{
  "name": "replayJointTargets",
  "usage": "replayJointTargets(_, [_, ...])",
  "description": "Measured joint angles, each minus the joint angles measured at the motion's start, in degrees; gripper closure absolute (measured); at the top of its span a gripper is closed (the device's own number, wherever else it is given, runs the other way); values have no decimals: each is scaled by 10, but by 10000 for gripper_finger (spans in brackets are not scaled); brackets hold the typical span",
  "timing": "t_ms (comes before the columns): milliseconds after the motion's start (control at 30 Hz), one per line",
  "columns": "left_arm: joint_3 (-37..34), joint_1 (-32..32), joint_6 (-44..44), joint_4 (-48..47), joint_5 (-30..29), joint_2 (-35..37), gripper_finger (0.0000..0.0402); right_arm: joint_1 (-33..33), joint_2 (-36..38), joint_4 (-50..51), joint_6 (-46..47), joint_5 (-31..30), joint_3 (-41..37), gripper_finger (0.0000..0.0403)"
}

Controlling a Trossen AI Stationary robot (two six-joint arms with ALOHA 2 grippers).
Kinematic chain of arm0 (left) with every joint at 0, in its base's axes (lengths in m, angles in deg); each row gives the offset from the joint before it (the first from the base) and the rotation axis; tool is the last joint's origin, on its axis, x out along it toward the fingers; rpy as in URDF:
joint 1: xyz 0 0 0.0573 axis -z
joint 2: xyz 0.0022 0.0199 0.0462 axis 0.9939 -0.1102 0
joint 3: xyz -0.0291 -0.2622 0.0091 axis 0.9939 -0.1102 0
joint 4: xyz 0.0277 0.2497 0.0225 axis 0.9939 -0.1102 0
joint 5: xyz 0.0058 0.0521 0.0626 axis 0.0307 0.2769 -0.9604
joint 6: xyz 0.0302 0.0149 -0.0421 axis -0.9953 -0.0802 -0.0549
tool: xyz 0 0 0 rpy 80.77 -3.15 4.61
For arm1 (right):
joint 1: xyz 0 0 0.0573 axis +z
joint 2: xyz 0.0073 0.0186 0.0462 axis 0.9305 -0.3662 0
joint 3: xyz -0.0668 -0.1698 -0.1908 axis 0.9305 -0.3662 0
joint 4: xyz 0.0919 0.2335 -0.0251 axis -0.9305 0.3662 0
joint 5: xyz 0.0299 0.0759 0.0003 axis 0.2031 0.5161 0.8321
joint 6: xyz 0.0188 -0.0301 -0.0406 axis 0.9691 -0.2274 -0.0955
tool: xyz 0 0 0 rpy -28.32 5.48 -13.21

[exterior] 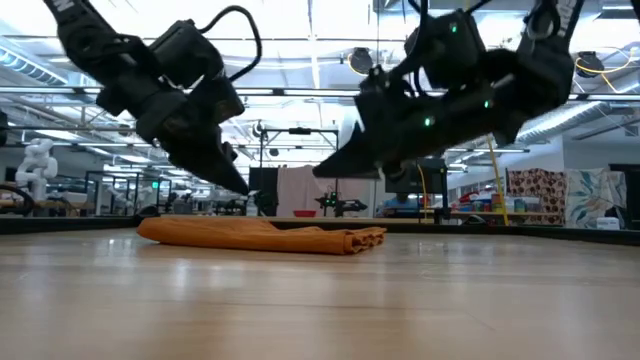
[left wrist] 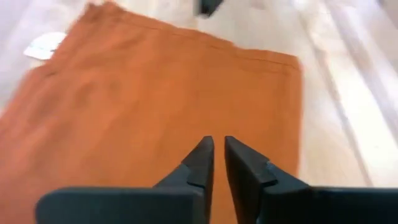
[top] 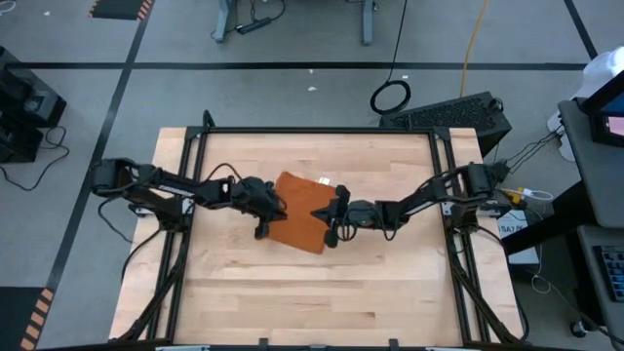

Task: Roll towel
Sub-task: Roll the brown towel

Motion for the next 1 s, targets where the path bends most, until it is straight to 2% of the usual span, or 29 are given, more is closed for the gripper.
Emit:
replayJointTargets(133, [-41, 27, 35, 60, -21, -4, 395, -5, -64, -55, -23, 5, 6, 403])
replayJointTargets(300, [-53, 63, 84, 57, -48, 1, 390, -15, -137, -110, -31, 7, 15, 403])
replayJointTargets(467, [-52, 85, 99, 26, -58, -6, 389, -22, -173, -126, 20, 6, 19, 403])
replayJointTargets(600, [-52, 81, 102, -47, -94, -10, 389, -21, -171, -118, 32, 4, 20, 403])
replayJointTargets(767, [-51, 71, 85, -54, -104, -9, 389, -4, -141, -97, 48, 6, 18, 403])
replayJointTargets(867, [-51, 62, 30, -55, -105, -9, 389, 12, -96, -93, 25, 2, 19, 403])
replayJointTargets(1000, [-51, 33, -68, -57, -105, -7, 389, 27, -30, -19, -17, -39, 19, 403])
